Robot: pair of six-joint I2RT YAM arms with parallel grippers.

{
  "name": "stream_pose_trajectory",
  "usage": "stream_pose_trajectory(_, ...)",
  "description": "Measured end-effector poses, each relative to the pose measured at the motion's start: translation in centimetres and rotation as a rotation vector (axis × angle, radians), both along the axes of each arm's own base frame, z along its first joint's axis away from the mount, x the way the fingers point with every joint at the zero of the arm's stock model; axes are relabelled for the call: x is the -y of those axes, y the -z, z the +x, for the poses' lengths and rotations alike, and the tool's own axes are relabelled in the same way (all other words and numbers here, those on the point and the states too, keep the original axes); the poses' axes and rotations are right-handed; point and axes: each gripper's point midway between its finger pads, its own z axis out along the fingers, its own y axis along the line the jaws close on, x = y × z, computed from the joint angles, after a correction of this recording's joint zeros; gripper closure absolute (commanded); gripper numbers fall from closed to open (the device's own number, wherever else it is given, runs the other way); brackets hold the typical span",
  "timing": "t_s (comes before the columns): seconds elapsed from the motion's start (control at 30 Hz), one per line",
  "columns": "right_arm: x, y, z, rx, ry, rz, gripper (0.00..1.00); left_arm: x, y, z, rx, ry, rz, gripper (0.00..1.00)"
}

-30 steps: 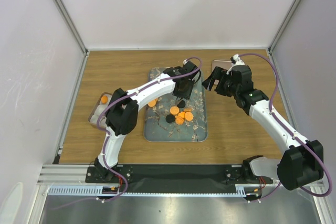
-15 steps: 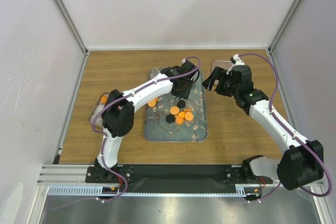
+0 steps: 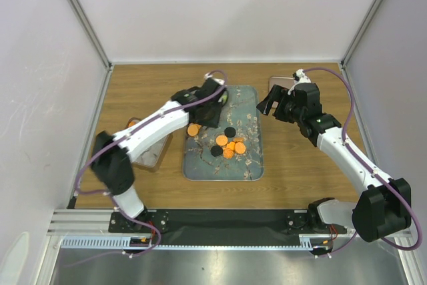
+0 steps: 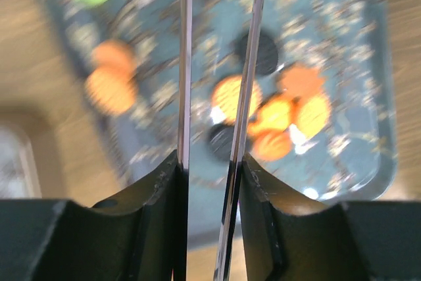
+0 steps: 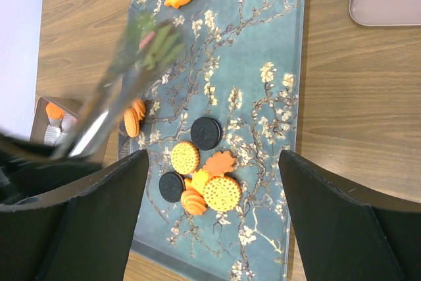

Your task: Pack the cookies

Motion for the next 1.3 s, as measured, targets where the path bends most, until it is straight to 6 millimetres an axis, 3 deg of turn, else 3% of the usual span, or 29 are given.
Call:
stream_pose_trajectory(0.2,0.0,0.0,0.0,0.0,0.0,0.0,0.13,-7.9,-2.1,-3.3,0.043,-0.135,-0.032,0.58)
stream_pose_trajectory(0.4,0.0,0.4,0.1,-0.011,0.0,-0.002,0.13,-15.3,-2.5,-7.6,0.062,-0.31,-0.065,0.57)
stream_pose_trajectory(0.57,0.1,0.6,0.2,-0.016,0.002,-0.004,0.13,-17.9,-1.7,-9.8,0.053,-0.407,-0.095,0.57)
stream_pose_trajectory(0.83,0.1,0.6,0.2,-0.017,0.003,-0.003,0.13,-20.2,-0.6,-11.3,0.028,-0.507,-0.113,0.57)
stream_pose_trajectory(1.3,0.0,0.6,0.2,-0.018,-0.004,0.001,0.13,-20.1,2.0,-12.3,-0.048,-0.529,-0.143,0.57)
